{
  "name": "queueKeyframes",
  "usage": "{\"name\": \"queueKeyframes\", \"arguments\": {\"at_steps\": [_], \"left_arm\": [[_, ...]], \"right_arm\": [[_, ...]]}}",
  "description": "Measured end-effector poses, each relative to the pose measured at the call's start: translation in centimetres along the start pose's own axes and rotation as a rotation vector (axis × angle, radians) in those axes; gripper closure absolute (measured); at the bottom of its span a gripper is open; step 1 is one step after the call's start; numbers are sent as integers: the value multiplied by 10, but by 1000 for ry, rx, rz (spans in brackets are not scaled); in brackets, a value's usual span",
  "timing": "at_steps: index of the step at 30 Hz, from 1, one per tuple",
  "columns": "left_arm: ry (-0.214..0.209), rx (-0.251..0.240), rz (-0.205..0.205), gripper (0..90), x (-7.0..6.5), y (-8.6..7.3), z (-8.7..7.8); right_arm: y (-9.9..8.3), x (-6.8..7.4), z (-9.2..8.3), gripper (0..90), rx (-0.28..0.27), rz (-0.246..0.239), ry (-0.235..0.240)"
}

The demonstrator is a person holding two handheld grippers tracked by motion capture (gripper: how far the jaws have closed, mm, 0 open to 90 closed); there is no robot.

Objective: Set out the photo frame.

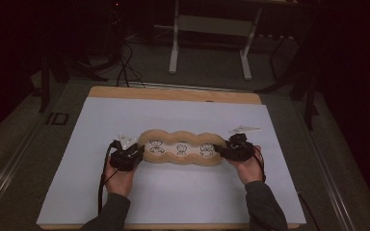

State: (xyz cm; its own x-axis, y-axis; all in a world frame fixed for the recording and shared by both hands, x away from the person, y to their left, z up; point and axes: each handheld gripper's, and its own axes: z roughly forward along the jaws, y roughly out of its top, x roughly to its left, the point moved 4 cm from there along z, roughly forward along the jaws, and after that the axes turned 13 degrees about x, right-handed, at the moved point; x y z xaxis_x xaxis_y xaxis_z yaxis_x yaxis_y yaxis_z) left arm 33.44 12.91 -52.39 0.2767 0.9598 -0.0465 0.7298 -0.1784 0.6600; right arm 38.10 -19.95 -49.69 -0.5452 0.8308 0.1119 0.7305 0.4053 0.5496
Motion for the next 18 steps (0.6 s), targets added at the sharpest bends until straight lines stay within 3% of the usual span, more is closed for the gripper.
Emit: {"name": "queueKeyframes", "arguments": {"at_steps": [10, 18], "left_arm": [[15, 5, 14, 741, -3, -2, -4], [-5, 20, -11, 742, -3, -4, -6]], "right_arm": [[-6, 0, 1, 558, -5, 12, 9], [-6, -1, 0, 552, -6, 31, 30]]}}
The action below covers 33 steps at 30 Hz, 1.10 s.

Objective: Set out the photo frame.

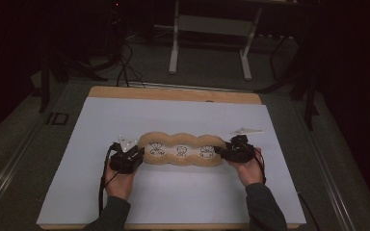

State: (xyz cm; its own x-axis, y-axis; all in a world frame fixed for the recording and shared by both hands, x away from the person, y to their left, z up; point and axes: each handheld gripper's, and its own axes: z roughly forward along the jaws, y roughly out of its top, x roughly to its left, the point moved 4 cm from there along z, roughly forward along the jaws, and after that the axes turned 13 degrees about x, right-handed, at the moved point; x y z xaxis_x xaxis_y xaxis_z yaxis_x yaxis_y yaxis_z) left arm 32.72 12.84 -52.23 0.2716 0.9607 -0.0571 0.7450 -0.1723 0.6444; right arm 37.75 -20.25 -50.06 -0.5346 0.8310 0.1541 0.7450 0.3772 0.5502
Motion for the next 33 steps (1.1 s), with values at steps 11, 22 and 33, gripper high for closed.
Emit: {"name": "queueKeyframes", "arguments": {"at_steps": [11, 22, 33], "left_arm": [[-31, 20, 7, 736, 3, 1, -1], [-84, 29, -5, 682, 6, -1, -1], [-102, 35, -2, 572, 7, -5, -2]], "right_arm": [[-1, 0, -1, 547, 10, 21, 23], [-2, -4, 2, 464, 4, 59, 38], [-5, -4, 0, 399, 15, 53, 27]]}}
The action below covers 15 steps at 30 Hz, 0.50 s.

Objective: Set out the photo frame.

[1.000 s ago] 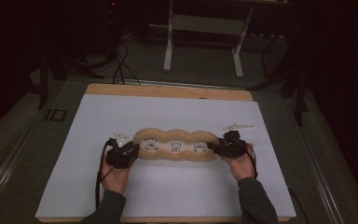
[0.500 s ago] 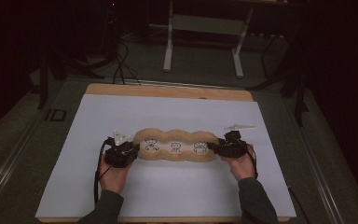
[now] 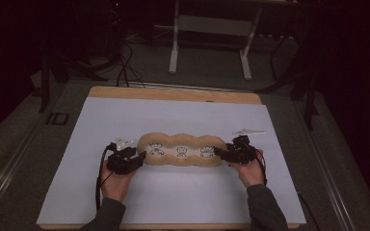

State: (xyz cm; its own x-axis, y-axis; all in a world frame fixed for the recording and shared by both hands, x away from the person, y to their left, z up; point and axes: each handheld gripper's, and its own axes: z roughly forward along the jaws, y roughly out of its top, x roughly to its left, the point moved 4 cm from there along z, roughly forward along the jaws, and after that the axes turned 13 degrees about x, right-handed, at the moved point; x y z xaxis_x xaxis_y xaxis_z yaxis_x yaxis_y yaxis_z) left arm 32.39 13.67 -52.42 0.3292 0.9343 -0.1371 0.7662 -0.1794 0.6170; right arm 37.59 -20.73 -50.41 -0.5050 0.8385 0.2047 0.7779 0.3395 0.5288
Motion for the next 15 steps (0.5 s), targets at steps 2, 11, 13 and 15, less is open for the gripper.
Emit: {"name": "queueKeyframes", "arguments": {"at_steps": [2, 11, 13, 15], "left_arm": [[-3, -7, -2, 564, 1, -1, -2], [-15, -44, -18, 539, 13, -6, -14], [-12, -51, -16, 538, 16, -8, -18], [-7, -55, -9, 534, 18, -10, -21]], "right_arm": [[0, 1, -1, 383, 0, 1, 0], [-2, 1, -10, 324, -4, -18, -9], [-4, 0, -12, 310, -5, -17, -9], [-6, -1, -14, 301, -7, -14, -9]]}}
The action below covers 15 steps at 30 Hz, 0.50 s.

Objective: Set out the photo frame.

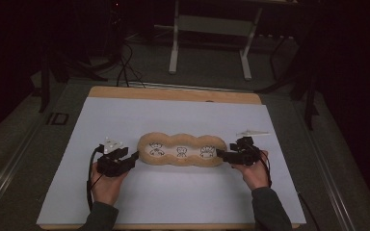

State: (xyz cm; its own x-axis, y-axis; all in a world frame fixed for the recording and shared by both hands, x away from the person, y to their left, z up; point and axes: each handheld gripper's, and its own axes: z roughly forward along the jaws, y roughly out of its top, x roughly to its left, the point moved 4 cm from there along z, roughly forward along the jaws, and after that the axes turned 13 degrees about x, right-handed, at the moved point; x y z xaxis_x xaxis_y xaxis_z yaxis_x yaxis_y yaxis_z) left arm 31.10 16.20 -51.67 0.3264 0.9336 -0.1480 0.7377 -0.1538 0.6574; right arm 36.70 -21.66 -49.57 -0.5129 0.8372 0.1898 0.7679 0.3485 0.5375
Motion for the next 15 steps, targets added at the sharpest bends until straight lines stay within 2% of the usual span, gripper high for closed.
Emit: {"name": "queueKeyframes", "arguments": {"at_steps": [8, 11, 15], "left_arm": [[43, -1, 57, 523, 11, -13, -13], [76, 4, 86, 519, 17, -16, -17], [90, 7, 106, 514, 24, -20, -21]], "right_arm": [[-12, -5, -10, 287, -5, -4, -2], [-18, -6, -14, 287, 3, -9, -13], [-26, -9, -17, 287, 7, -16, -33]]}}
